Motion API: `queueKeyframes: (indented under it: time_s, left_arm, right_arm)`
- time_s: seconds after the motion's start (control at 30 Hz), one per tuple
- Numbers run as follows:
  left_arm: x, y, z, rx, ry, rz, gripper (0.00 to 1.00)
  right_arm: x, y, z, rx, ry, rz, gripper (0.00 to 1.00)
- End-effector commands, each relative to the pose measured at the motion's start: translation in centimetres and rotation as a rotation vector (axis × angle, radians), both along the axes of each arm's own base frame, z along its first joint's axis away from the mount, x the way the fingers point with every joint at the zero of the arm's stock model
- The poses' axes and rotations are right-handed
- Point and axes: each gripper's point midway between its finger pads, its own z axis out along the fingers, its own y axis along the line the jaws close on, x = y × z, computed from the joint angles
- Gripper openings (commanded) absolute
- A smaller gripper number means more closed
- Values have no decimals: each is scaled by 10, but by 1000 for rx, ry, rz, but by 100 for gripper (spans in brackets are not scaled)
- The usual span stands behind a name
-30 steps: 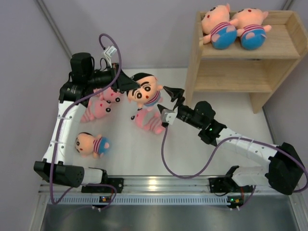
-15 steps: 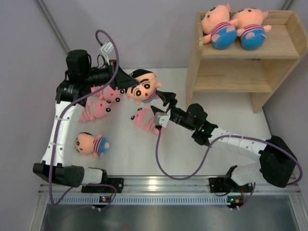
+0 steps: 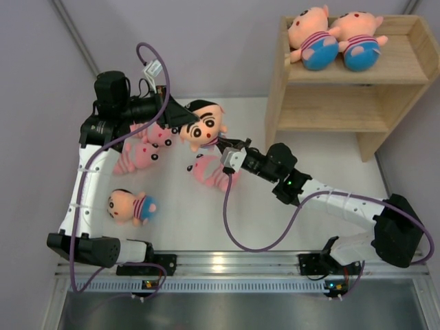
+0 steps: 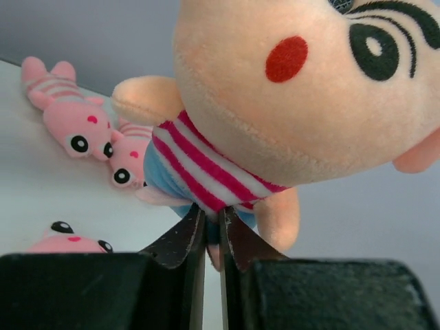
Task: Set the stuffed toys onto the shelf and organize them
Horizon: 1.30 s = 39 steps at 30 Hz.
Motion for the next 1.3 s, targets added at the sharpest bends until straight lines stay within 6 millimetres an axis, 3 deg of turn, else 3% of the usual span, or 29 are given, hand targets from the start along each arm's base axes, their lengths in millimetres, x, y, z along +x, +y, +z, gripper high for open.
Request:
queueKeyframes:
  time_s: [0.0,0.03,0.1,0.13,0.17,0.3,0.4,0.43,0.5,0.53,0.57,0.63,0.7,0.73,0.8,0.9,1.03,1.13,1.17,1.23,1.27]
  left_arm:
    - [-1,-4,3,-6,-24,-19,0]
    - [-1,-4,3,-5,-26,-17,0]
    - [1,-2,4,3,-45,-7,0]
    - [2,-2,4,7,-49,0,0]
    - [2,-1,6,11,-67,4,15]
    - [15,10,13,57,-143,89,52]
    - [27,26,19,140,-219,210,64]
    - [39,38,19,182,-237,298,75]
    - [44,51,23,230,-271,365,81]
    - [47,60,26,257,-291,413,89]
    - [47,63,27,270,-297,428,98]
    - [44,69,37,287,-337,454,99]
    - [39,71,41,295,-349,462,99]
    - [37,73,46,297,-369,465,99]
    - [35,74,48,303,-378,472,99]
    - [35,74,44,310,-376,467,99]
    - [37,75,33,334,-367,460,99]
    - [40,77,15,376,-355,447,98]
    - [43,78,-2,400,-323,441,98]
    - [50,87,-20,463,-315,460,98]
    - [53,90,-31,490,-300,465,98]
  right_arm:
    - [-38,9,62,142,-23,141,6]
    - [-39,5,66,158,-15,134,0]
    - [-40,1,66,153,2,122,0]
    - [-40,-7,76,167,-4,99,0]
    - [-39,-11,78,160,5,84,0]
    - [-34,-30,93,74,50,1,0]
    - [-27,-47,97,-38,88,-63,0]
    - [-25,-55,101,-89,95,-87,0]
    - [-15,-70,109,-102,101,-151,0]
    - [-13,-78,128,-77,92,-170,0]
    - [-6,-89,129,-91,109,-197,0]
    - [-4,-101,154,-59,103,-211,0]
    - [8,-120,162,-66,122,-265,0]
    - [11,-129,180,-38,108,-287,0]
    - [19,-148,189,-35,112,-342,0]
    - [27,-176,221,16,77,-420,0]
    - [46,-223,250,61,44,-590,0]
    - [56,-271,272,112,15,-733,0]
    - [61,-296,277,126,5,-805,0]
    - [63,-318,285,158,-18,-865,0]
    - [64,-339,288,167,-33,-921,0]
